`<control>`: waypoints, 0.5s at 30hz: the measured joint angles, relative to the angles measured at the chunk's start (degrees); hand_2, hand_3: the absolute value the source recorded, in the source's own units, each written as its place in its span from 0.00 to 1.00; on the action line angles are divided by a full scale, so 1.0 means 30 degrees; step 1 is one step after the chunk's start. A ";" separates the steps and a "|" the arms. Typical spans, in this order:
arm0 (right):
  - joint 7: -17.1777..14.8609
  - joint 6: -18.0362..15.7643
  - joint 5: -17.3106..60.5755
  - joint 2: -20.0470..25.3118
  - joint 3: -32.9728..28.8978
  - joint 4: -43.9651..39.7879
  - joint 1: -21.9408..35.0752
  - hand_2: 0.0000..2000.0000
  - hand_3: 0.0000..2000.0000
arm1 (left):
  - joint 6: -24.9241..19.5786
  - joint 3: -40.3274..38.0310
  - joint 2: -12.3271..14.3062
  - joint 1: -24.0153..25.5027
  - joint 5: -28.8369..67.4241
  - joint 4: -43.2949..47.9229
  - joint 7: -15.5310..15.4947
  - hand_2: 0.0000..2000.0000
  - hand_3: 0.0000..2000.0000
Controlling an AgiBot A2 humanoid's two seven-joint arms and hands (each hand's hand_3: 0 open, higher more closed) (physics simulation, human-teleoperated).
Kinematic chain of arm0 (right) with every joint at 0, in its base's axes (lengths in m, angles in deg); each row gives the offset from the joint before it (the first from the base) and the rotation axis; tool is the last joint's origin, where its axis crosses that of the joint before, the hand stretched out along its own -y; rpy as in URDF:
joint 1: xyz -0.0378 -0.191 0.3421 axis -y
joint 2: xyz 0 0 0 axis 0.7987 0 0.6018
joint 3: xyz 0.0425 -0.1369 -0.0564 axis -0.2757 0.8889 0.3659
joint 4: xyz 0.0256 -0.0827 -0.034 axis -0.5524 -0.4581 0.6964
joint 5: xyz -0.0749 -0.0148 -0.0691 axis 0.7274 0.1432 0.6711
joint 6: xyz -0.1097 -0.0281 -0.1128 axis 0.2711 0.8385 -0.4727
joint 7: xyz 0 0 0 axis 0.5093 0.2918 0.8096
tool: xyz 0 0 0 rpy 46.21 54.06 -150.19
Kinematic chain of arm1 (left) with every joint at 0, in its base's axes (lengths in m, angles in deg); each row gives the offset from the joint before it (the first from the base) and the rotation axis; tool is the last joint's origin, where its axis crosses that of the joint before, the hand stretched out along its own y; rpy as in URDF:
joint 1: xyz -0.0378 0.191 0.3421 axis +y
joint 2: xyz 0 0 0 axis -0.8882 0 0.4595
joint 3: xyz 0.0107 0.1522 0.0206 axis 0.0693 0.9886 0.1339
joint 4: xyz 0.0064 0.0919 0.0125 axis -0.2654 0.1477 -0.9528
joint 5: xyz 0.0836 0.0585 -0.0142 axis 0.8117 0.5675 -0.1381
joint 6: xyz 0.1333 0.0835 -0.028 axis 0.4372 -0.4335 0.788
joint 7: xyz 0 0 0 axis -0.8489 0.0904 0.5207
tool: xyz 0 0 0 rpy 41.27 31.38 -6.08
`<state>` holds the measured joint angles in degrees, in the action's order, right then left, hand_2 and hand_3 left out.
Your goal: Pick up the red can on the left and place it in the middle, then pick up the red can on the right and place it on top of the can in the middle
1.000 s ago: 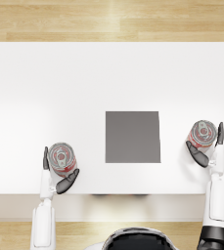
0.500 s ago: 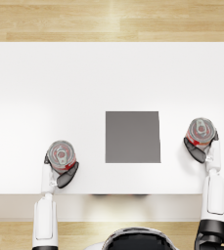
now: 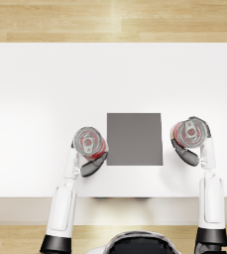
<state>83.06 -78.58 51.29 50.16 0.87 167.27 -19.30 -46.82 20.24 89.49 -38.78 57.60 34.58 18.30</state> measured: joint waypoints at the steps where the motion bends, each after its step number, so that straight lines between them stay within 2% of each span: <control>1: 0.0003 -0.0057 0.0000 0.0035 0.0162 0.0405 0.0057 1.00 0.76 | 0.0013 0.0353 0.0208 -0.0480 0.0000 -0.0438 0.0009 1.00 0.76; 9: -0.0017 -0.0249 -0.0001 0.0367 0.1082 0.1602 0.0521 1.00 0.76 | -0.0106 0.2974 0.1755 -0.3713 -0.0002 -0.5235 0.0035 1.00 0.76; 14: -0.0002 -0.0314 -0.0001 0.0533 0.1477 0.1969 0.0551 1.00 0.76 | -0.0078 0.4791 0.2533 -0.4964 0.0001 -0.8649 0.0037 1.00 0.76; 15: -0.0010 -0.0329 -0.0001 0.0566 0.1566 0.2018 0.0557 1.00 0.76 | -0.0058 0.6491 0.2048 -0.5592 -0.0016 -0.9360 0.0029 1.00 0.76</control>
<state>83.03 -79.56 51.28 51.86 5.57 173.33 -17.63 -47.00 39.71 95.63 -55.56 57.55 6.50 18.39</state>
